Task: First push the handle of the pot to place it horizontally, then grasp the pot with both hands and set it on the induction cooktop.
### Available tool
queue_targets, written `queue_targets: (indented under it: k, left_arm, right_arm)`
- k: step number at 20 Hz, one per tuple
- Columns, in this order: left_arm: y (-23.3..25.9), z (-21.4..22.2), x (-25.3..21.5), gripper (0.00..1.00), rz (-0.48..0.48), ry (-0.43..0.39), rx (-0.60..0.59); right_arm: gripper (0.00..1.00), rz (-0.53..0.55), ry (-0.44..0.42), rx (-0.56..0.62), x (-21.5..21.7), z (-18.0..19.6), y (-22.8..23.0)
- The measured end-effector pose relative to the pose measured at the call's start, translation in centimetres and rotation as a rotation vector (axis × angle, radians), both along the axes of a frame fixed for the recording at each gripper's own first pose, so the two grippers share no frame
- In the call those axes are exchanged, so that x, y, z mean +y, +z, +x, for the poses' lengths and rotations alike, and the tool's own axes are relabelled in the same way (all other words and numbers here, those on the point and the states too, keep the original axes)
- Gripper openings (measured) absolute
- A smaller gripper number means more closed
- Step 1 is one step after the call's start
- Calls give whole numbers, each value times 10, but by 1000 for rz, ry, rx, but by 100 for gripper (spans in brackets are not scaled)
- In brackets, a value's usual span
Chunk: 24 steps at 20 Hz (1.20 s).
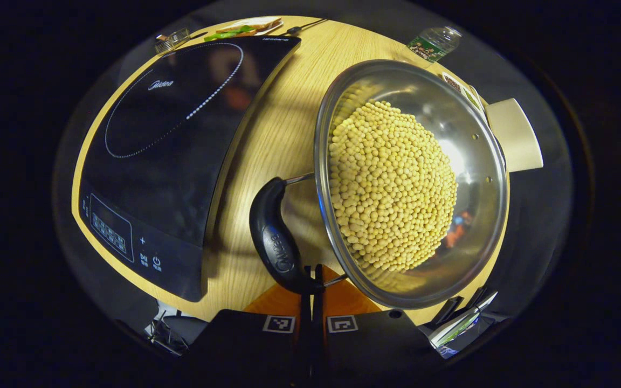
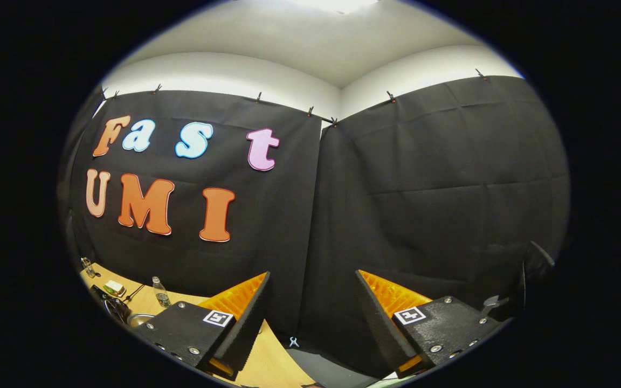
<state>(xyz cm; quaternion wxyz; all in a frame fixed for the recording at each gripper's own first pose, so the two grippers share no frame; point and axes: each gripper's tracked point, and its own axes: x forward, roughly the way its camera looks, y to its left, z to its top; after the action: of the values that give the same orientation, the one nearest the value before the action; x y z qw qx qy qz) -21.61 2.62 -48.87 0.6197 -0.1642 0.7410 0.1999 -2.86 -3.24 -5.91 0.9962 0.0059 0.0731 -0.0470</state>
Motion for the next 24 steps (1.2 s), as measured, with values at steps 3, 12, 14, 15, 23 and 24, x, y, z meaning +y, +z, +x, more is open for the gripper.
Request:
queue_targets:
  k: [3,12,14,15,23,24]
  left_arm:
    - [-1,3,3,8,13,-29,-11]
    - [-12,5,14,8,63,-101,-15]
    - [-11,7,18,8,81,-130,-24]
    - [-11,9,20,8,90,-144,-29]
    - [-13,24,30,9,105,-255,-72]
    - [-13,26,31,8,98,-270,-76]
  right_arm:
    - [93,4,-5,3,0,0,0]
    - [93,-8,-5,35,8,3,-9]
    - [93,-8,-5,41,10,3,-11]
    - [93,-8,-6,45,11,4,-11]
    - [93,-23,-13,74,31,5,-16]
    - [93,-26,-15,78,34,5,-17]
